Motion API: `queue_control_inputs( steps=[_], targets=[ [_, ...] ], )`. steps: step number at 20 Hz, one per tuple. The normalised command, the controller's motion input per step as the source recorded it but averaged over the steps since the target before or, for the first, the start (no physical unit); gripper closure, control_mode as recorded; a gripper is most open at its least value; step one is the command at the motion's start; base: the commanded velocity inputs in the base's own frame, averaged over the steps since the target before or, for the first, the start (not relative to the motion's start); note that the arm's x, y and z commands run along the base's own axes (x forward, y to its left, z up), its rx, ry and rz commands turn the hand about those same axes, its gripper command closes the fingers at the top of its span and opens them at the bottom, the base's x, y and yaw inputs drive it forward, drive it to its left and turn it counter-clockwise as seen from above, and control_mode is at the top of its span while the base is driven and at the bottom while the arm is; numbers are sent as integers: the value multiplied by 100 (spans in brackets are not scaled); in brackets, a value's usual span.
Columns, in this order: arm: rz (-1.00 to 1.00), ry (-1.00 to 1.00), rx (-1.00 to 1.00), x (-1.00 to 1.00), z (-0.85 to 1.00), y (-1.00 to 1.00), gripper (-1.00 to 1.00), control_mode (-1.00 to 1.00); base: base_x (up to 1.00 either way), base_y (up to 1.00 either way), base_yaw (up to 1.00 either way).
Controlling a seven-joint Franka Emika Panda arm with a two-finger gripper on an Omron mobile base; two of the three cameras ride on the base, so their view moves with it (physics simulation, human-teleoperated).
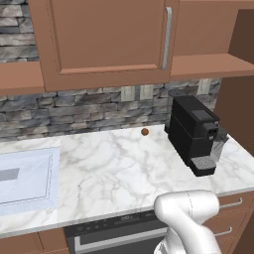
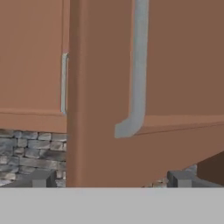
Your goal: Close all open cabinet doors.
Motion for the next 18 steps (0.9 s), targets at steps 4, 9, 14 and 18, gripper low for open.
queue_control_inputs(
  steps=[4, 9, 14, 18],
  targets=[
    [3, -1, 0, 34, -8, -23, -100, -100, 0, 0, 0],
    [3, -1, 0, 32, -3, -25, -100, -100, 0, 0, 0],
    [3, -1, 0, 30, -1, -23, -100, -100, 0, 0, 0],
    [0, 0, 0, 31, 0, -2, -100, -100, 0, 0, 0]
  ],
)
